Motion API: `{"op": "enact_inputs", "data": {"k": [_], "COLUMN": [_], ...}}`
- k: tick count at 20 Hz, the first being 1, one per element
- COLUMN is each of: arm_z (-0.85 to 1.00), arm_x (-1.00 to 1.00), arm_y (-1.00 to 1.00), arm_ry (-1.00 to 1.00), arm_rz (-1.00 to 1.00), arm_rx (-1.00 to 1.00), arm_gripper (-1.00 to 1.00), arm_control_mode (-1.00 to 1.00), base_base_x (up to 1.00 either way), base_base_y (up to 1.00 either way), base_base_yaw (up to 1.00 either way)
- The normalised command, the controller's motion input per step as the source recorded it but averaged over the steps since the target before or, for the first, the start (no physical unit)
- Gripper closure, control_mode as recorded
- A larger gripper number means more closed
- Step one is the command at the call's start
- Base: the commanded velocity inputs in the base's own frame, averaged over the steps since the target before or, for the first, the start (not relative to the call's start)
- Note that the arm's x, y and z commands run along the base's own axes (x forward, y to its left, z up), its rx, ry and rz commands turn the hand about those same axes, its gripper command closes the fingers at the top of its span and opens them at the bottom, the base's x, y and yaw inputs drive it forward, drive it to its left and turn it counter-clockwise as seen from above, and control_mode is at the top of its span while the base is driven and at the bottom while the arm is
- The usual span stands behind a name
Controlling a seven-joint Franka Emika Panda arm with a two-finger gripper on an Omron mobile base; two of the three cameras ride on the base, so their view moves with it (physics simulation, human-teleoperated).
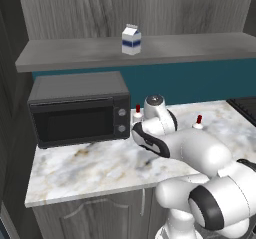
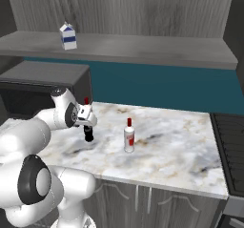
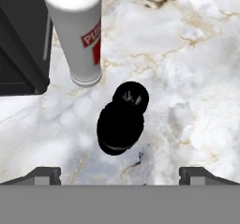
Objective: Sort all alcoholic drinks to one cabinet, and non-alcoholic drinks to the other.
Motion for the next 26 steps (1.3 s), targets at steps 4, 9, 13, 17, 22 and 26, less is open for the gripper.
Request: {"op": "enact_inputs", "data": {"k": [4,9,13,17,22,26], "arm_z": [-0.05,-0.03,-0.03,-0.06,-0.12,-0.07], "arm_x": [0.0,0.0,0.04,0.11,0.15,0.13], "arm_y": [0.0,0.0,0.0,0.0,0.0,0.0], "arm_ry": [0.0,0.0,-0.04,-0.03,0.0,0.0], "arm_rz": [0.0,0.0,0.0,0.0,0.0,0.0], "arm_rx": [0.0,0.0,0.0,0.0,0.0,0.0], "arm_gripper": [-1.0,-1.0,-1.0,-1.0,-1.0,-1.0], "arm_control_mode": [-1.0,-1.0,-1.0,-1.0,-1.0,-1.0], "base_base_x": [0.0,0.0,0.0,0.0,0.0,0.0], "base_base_y": [0.0,0.0,0.0,0.0,0.0,0.0], "base_base_yaw": [0.0,0.0,0.0,0.0,0.0,0.0]}}
